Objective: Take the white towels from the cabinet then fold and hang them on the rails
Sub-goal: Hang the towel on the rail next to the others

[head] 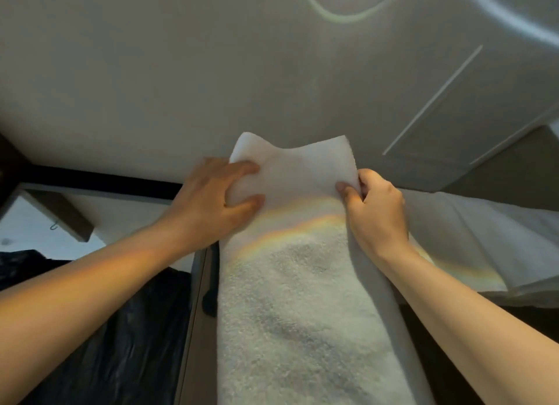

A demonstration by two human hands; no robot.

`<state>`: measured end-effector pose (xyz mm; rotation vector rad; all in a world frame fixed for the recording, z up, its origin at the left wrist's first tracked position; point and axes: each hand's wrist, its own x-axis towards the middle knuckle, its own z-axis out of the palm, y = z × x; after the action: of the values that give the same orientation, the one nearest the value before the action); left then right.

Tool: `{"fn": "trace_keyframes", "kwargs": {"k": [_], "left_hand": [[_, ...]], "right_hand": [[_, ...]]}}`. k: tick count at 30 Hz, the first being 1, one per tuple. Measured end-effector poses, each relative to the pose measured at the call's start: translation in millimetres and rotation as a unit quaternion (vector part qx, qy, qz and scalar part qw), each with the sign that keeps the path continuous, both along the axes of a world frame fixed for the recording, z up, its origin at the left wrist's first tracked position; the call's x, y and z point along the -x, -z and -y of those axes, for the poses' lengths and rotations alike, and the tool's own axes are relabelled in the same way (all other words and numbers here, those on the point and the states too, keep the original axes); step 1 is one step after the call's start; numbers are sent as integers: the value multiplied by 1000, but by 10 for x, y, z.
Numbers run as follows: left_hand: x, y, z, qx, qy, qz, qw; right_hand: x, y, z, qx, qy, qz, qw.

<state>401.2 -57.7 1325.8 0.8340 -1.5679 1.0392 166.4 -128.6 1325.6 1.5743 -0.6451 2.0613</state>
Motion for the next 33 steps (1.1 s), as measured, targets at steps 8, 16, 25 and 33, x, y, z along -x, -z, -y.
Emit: {"fn": "trace_keyframes", "kwargs": {"k": [8, 16, 25, 33], "left_hand": [[129, -399, 76, -18, -18, -45, 999], [177, -419, 357, -30, 23, -83, 996], [160, -533, 445, -30, 26, -112, 993], [142, -553, 480, -29, 28, -111, 993]], "right_hand": [[-44, -465, 139, -17, 55, 2, 998], [-76, -546, 389, -36, 16, 37, 999], [11, -548, 363, -19, 8, 38, 999], [84, -500, 333, -43, 191, -157, 968]]}}
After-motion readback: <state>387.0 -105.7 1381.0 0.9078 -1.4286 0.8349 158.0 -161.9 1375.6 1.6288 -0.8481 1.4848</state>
